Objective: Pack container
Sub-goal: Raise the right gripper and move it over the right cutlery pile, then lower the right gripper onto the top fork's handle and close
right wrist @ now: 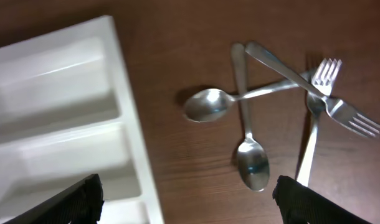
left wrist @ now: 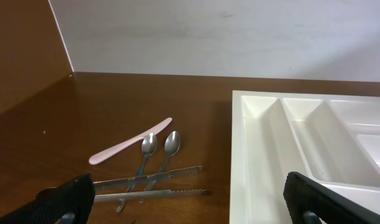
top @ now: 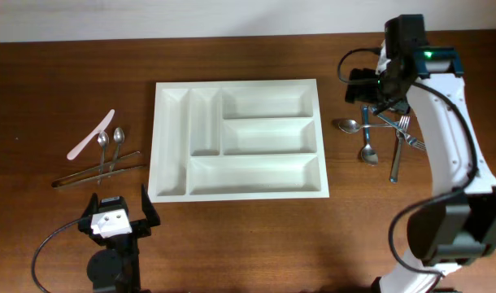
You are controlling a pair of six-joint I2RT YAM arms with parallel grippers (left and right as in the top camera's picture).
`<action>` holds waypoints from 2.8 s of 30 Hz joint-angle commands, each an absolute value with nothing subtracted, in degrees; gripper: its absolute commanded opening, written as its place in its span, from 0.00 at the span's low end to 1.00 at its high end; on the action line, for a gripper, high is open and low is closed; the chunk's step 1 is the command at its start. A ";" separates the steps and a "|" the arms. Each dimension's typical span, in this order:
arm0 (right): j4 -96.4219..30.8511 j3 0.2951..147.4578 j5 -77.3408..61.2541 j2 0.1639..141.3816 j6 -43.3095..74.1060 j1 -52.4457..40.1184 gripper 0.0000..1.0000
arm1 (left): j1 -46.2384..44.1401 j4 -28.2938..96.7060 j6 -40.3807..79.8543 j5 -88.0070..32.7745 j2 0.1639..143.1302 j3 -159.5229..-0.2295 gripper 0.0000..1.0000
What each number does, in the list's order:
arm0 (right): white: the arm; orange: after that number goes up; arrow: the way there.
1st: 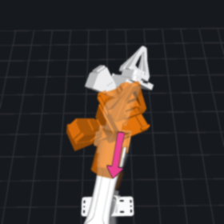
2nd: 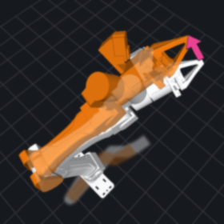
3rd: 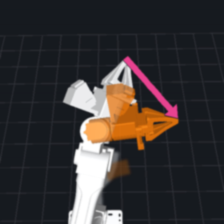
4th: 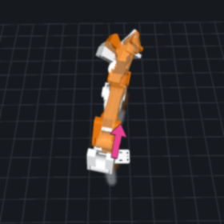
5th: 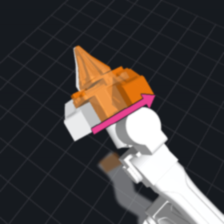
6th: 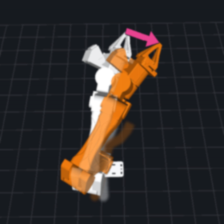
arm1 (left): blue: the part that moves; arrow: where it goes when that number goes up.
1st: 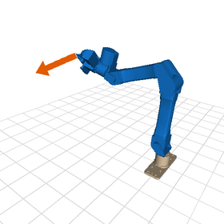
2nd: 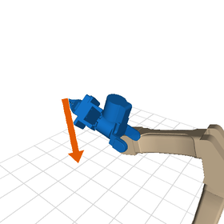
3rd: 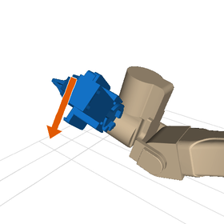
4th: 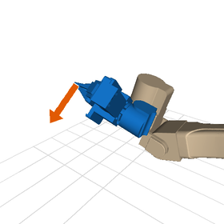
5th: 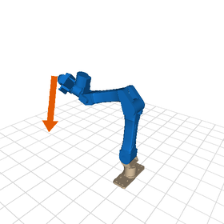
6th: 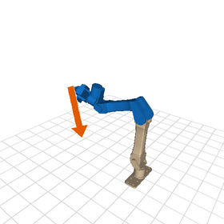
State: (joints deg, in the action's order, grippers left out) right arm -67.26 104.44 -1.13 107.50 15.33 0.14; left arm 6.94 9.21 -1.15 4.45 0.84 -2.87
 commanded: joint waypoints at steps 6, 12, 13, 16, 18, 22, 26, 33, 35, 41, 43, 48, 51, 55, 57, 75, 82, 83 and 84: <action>-67.05 105.65 6.52 111.22 25.54 0.47 0.87 | 7.31 9.06 -2.24 3.79 0.34 -2.59 0.99; -66.94 105.65 12.80 111.26 29.45 0.91 0.87 | 7.31 9.06 -2.24 3.79 0.34 -2.59 0.99; -67.09 105.65 13.58 111.28 29.41 1.26 0.87 | 7.31 9.06 -2.24 3.81 0.34 -2.59 0.99; -67.83 105.65 14.66 111.28 26.92 2.87 0.89 | 7.31 9.06 -2.24 3.81 0.34 -2.59 0.99; -68.16 105.62 14.63 111.28 23.51 4.23 0.92 | 7.31 9.06 -2.24 3.81 0.34 -2.59 0.99; -68.84 105.34 11.60 111.28 12.99 7.38 0.99 | 7.31 9.06 -2.24 3.79 0.34 -2.59 0.99; -69.69 105.32 9.02 111.28 7.77 11.03 0.99 | 7.31 9.06 -2.24 3.81 0.34 -2.59 0.99; -70.78 105.25 5.61 111.33 3.16 16.53 0.99 | 7.31 9.06 -2.24 3.81 0.34 -2.59 0.99; -70.83 104.62 1.10 111.68 3.20 18.02 0.99 | 7.31 9.06 -2.24 3.81 0.34 -2.59 0.99; -63.40 96.29 -10.57 113.06 12.47 21.32 0.92 | 7.31 9.06 -2.24 3.79 0.34 -2.59 0.99; -58.78 92.07 -13.13 113.03 16.38 21.74 0.88 | 7.31 9.06 -2.24 3.79 0.34 -2.59 0.99; -46.63 82.06 -17.74 113.03 24.27 22.26 0.84 | 7.31 9.06 -2.24 3.81 0.34 -2.59 0.99; -41.12 78.37 -19.07 113.03 26.50 22.26 0.81 | 7.31 9.06 -2.24 3.81 0.34 -2.59 0.99; -38.13 77.19 -19.09 113.03 27.99 23.22 0.79 | 7.31 9.06 -2.24 3.81 0.34 -2.59 0.99; -37.19 77.19 -19.77 112.86 28.16 24.62 0.79 | 7.31 9.06 -2.24 3.81 0.34 -2.59 0.99; -39.88 76.90 -30.17 107.39 11.92 42.00 0.79 | 7.31 9.06 -2.24 3.81 0.34 -2.59 0.99; -36.95 73.38 -29.82 108.64 11.60 41.23 0.78 | 7.31 9.06 -2.24 3.81 0.34 -2.59 0.99; -36.32 72.73 -29.85 108.90 11.60 41.28 0.78 | 7.31 9.06 -2.24 3.81 0.34 -2.59 0.99; -35.62 72.03 -29.80 109.12 11.57 41.28 0.78 | 7.31 9.06 -2.24 3.81 0.34 -2.59 0.99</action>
